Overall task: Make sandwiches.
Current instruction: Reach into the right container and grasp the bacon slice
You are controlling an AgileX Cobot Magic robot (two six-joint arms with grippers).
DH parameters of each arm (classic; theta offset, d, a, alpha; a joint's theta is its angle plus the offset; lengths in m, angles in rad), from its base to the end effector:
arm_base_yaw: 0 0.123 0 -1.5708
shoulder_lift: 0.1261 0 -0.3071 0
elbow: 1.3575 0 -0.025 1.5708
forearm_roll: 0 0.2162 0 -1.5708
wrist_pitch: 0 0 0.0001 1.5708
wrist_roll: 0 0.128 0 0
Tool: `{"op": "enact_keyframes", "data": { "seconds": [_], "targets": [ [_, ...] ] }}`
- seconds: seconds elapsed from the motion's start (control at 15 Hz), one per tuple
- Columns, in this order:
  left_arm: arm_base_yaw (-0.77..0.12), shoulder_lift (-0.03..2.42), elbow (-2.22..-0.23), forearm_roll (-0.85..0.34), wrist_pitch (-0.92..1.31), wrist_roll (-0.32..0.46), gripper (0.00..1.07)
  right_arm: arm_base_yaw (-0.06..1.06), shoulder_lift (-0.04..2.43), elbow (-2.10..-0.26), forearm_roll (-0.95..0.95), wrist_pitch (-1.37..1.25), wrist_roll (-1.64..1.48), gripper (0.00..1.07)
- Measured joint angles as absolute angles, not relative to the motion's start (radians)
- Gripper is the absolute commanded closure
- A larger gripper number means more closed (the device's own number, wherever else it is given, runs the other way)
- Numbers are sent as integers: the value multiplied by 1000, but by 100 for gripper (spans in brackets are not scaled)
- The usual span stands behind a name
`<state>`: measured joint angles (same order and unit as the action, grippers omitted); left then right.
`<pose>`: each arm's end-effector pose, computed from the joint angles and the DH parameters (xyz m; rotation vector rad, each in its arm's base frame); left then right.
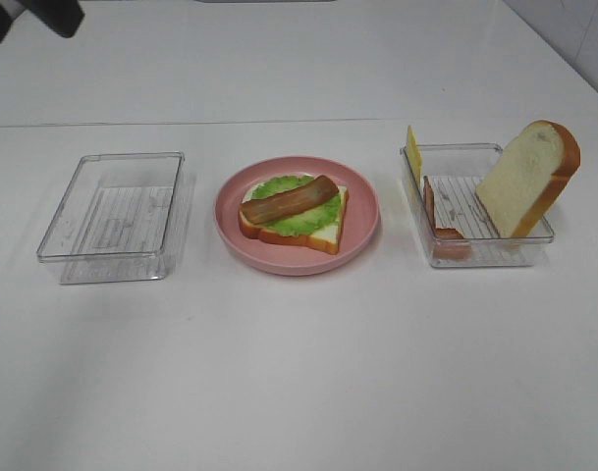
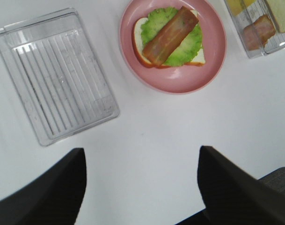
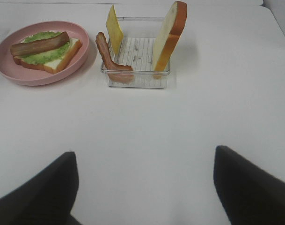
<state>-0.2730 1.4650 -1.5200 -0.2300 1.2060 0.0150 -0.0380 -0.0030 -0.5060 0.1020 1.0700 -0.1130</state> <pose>0.2607 -0.1013 0.3766 0.3445 2.6200 -0.3988 -0.0259 0.0124 0.2448 -0.0823 2.0388 0.0275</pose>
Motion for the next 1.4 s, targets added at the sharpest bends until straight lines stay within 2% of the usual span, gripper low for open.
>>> {"op": "enact_keyframes", "data": {
  "seconds": [0.13, 0.33, 0.73, 0.8, 1.2, 1.4],
  "targets": [
    [-273, 1341, -1415, -222, 1209, 11, 41, -38, -3, -506, 102, 1070, -113, 32],
    [-273, 995, -1166, -180, 1214, 0, 41, -38, -3, -506, 102, 1070, -113, 32],
    [-273, 593, -935, -118, 1216, 0, 41, -38, -3, -506, 102, 1070, -113, 32],
    [-273, 425, -851, -111, 1209, 0, 41, -38, -3, -506, 102, 1070, -113, 32],
    [-273, 72, -653, -78, 1200, 0, 41, -38, -3, -506, 102, 1070, -113, 32],
    [-273, -5, -611, -20, 1200, -27, 41, -38, -3, -506, 102, 1070, -113, 32]
  ]
}}
